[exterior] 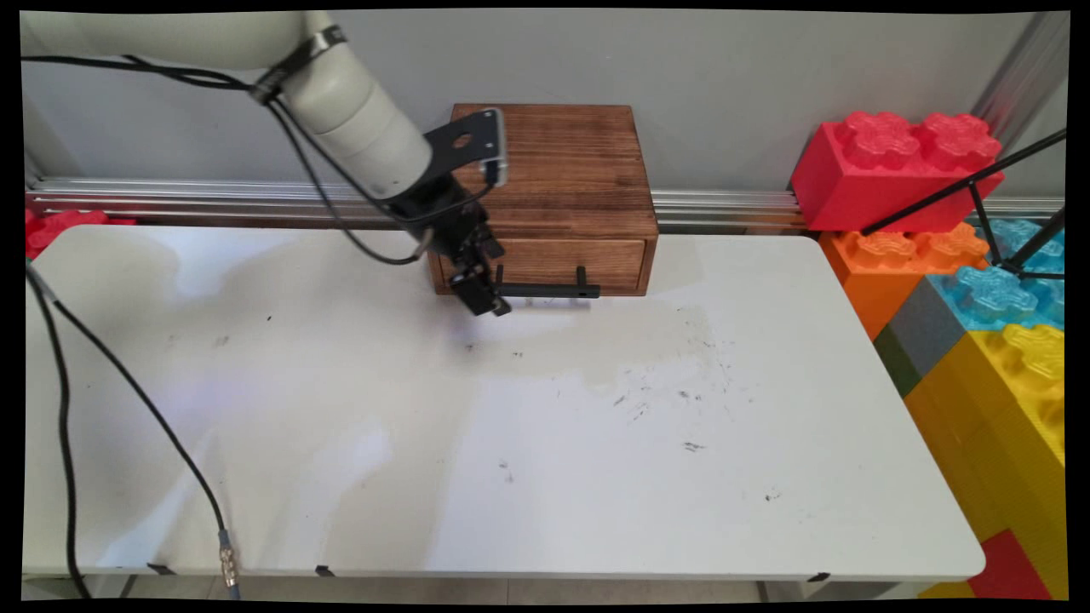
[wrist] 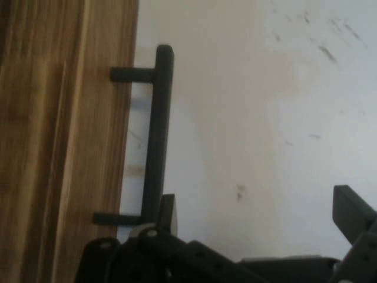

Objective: Open the drawer

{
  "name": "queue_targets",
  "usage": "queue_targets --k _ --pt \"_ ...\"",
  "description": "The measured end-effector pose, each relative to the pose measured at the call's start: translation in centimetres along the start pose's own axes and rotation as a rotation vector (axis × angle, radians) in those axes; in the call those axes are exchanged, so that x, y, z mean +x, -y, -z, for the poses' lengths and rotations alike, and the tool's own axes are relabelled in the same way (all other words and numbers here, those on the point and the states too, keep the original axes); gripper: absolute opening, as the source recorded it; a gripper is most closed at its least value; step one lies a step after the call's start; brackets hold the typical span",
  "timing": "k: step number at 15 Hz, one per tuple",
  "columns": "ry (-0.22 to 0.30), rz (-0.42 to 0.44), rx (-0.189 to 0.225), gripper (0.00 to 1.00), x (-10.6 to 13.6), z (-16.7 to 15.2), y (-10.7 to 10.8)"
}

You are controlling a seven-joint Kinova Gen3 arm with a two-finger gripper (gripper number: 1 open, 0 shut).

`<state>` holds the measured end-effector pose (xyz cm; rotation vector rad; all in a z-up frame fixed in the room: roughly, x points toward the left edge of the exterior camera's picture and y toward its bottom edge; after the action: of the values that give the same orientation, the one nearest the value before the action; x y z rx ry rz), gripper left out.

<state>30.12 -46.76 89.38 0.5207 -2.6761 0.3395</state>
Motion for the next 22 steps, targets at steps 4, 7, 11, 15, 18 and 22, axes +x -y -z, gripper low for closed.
queue_targets --k 4,7,11,15,18,22 --pt "0.006 0.001 0.022 1.0 1.7 -2.7 0.9" --pt "0.012 0.006 0.037 1.0 2.6 -4.7 1.5" --pt "0.029 0.001 0.047 1.0 3.3 -7.7 2.2" --pt "0.046 -0.02 0.038 1.0 3.4 -10.0 2.4" --pt "0.054 -0.031 0.033 1.0 3.3 -11.6 2.6" --pt "0.065 -0.048 0.023 1.0 3.0 -13.2 2.7"
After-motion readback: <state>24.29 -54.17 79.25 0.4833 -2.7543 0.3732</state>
